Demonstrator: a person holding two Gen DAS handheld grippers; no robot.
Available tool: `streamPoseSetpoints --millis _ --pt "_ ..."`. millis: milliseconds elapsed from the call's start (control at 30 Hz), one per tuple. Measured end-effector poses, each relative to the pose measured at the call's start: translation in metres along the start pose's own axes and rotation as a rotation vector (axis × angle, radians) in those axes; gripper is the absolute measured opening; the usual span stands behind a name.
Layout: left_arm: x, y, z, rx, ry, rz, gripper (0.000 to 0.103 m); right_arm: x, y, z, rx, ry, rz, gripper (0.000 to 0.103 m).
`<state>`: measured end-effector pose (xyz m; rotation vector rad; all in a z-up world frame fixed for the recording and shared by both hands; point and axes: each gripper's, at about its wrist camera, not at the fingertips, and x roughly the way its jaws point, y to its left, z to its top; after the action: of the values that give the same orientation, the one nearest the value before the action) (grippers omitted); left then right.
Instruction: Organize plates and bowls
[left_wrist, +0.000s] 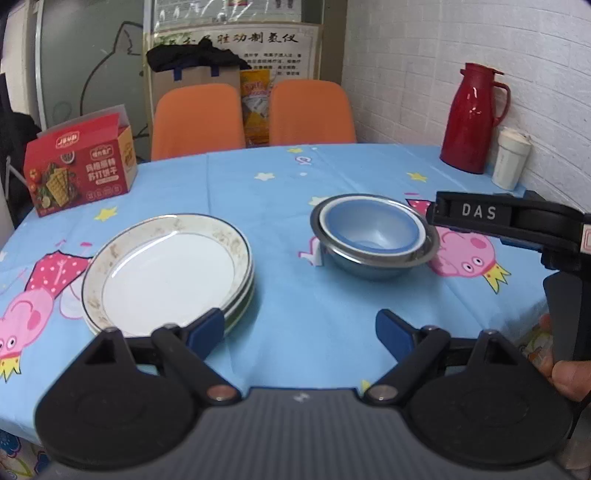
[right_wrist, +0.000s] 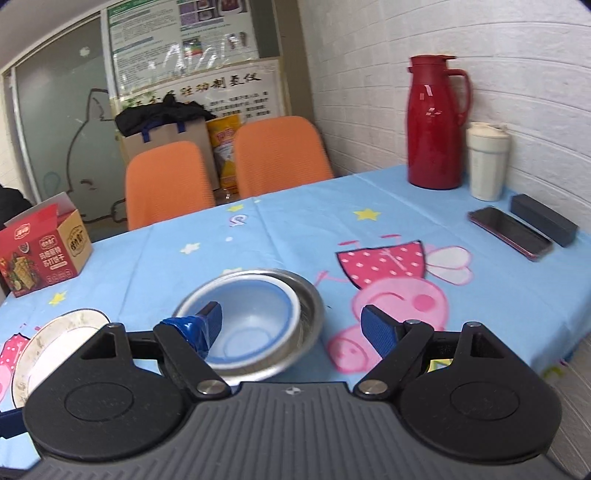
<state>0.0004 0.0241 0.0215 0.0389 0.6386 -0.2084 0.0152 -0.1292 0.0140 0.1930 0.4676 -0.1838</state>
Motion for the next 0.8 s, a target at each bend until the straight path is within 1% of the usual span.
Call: streamPoseSetpoints --millis 100,167,200,333,400,500,567,667,800 --pt "-0.006 -0.002 -0.013 -0.015 0.000 -0.004 0.089 -0.012 -0.003 -0.012 -0.014 0.007 -0.011 0.069" --pt "-0.007 0.000 -0.025 -0.040 0.007 0.006 0.089 -0.016 -0.003 -0.023 -0.040 0.012 0.009 0.069" --pt "-0.008 0.000 -0.032 -0.046 0.013 0.023 0.089 -0.018 -0.003 -0.029 -0.055 0.020 0.023 0.069" --pt "-0.013 0.002 -0.058 -0.075 0.042 0.118 0.089 -0.026 -0.003 -0.048 -0.091 0.054 0.108 0.069" --pt "-0.020 0.003 -0.067 -0.077 0.040 0.159 0.089 -0.031 -0.001 -0.057 -0.100 0.073 0.152 0.069" --pt "-0.033 0.007 -0.077 -0.090 0.025 0.216 0.089 -0.034 0.004 -0.069 -0.101 0.100 0.250 0.069" --pt "-0.040 0.010 -0.081 -0.107 0.013 0.235 0.089 -0.036 0.008 -0.076 -0.112 0.108 0.283 0.069" --pt "-0.045 0.009 -0.085 -0.107 0.012 0.251 0.089 -0.042 0.009 -0.081 -0.124 0.101 0.303 0.069" --pt "-0.053 0.002 -0.087 -0.090 0.001 0.267 0.089 -0.048 0.002 -0.085 -0.087 0.107 0.355 0.070"
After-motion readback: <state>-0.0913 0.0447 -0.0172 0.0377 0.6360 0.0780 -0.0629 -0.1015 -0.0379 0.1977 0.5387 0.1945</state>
